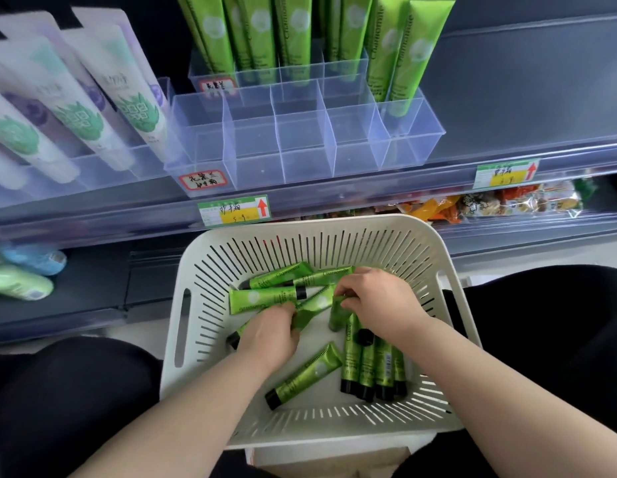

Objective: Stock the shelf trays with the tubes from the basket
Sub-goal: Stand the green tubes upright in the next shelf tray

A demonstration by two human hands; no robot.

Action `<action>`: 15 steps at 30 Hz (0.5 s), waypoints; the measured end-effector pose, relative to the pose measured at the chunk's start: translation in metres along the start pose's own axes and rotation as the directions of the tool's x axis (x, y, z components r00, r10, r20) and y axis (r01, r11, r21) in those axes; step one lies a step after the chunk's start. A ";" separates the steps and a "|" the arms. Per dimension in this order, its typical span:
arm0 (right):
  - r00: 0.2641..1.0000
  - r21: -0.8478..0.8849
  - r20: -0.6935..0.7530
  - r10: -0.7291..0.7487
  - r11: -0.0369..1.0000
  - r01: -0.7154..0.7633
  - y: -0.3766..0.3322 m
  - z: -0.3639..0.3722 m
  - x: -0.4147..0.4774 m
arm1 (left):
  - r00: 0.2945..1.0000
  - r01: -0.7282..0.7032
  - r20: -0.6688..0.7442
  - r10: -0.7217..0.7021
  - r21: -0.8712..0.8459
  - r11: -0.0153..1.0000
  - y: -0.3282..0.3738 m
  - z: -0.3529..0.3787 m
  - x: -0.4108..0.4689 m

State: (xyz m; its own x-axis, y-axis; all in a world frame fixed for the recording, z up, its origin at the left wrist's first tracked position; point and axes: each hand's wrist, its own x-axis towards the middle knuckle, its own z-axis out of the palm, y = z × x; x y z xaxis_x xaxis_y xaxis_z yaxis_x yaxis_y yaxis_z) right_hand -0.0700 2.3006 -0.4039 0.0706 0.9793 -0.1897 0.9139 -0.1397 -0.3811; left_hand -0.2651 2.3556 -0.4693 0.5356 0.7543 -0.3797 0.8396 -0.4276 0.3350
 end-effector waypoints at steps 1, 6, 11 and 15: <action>1.000 -0.004 -0.018 -0.009 1.000 0.009 -0.002 -0.003 0.000 | 0.999 -0.013 -0.044 0.011 -0.047 0.999 0.000 -0.006 -0.001; 0.992 -0.019 -0.118 -0.037 0.999 0.035 -0.010 -0.027 -0.006 | 0.966 -0.112 -0.253 0.049 -0.239 0.965 0.014 -0.043 -0.006; 0.961 -0.067 -0.266 -0.071 0.996 0.055 -0.022 -0.068 -0.013 | 0.884 -0.250 -0.460 0.078 -0.325 0.912 0.036 -0.092 -0.014; 0.916 -0.042 -0.395 -0.069 0.997 0.057 -0.031 -0.110 -0.018 | 0.791 -0.348 -0.608 0.058 -0.371 0.861 0.063 -0.145 -0.015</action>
State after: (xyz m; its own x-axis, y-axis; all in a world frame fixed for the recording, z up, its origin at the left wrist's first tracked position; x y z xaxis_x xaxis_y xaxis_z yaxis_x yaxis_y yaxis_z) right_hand -0.0557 2.3038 -0.2894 0.1593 0.9646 0.2100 0.9324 -0.0771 -0.3531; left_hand -0.2336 2.3893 -0.3177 0.4175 0.8755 0.2435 0.5025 -0.4457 0.7408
